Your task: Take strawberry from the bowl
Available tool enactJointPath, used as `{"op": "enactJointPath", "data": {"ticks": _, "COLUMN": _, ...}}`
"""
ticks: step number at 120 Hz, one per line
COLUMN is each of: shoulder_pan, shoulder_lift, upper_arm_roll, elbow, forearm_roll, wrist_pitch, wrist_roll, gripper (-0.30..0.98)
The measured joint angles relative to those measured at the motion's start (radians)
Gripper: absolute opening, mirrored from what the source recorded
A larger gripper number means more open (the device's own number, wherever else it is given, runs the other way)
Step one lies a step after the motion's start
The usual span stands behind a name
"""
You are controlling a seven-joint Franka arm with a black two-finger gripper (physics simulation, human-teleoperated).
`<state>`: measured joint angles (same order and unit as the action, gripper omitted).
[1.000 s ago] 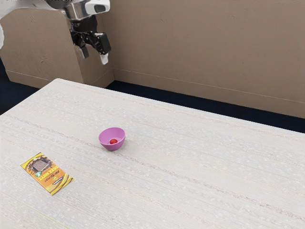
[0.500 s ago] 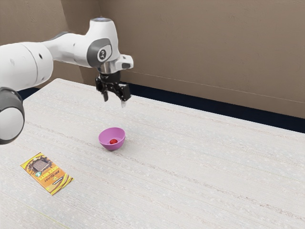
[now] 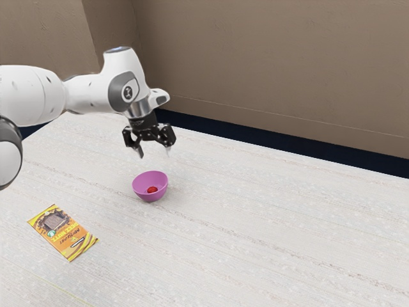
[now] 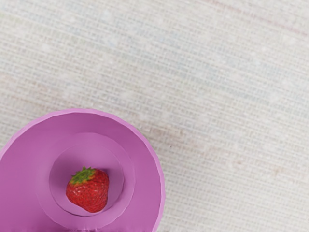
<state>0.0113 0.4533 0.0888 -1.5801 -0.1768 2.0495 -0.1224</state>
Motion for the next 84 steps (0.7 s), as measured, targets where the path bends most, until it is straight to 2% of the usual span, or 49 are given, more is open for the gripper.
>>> {"op": "enactJointPath", "data": {"ticks": 33, "shoulder_pan": -0.055, "shoulder_lift": -0.034, "upper_arm_roll": 0.079, "elbow": -0.124, "forearm_roll": -0.066, "wrist_pitch": 0.061, "wrist_roll": -0.157, "gripper": 0.69}}
{"op": "enactJointPath", "data": {"ticks": 64, "shoulder_pan": -0.075, "shoulder_lift": -0.085, "upper_arm_roll": 0.117, "elbow": -0.229, "forearm_roll": -0.078, "wrist_pitch": 0.084, "wrist_roll": -0.284, "gripper": 0.69}}
{"op": "enactJointPath", "data": {"ticks": 84, "shoulder_pan": -0.075, "shoulder_lift": -0.066, "upper_arm_roll": 0.119, "elbow": -0.232, "forearm_roll": -0.076, "wrist_pitch": 0.096, "wrist_roll": -0.347, "gripper": 0.57}}
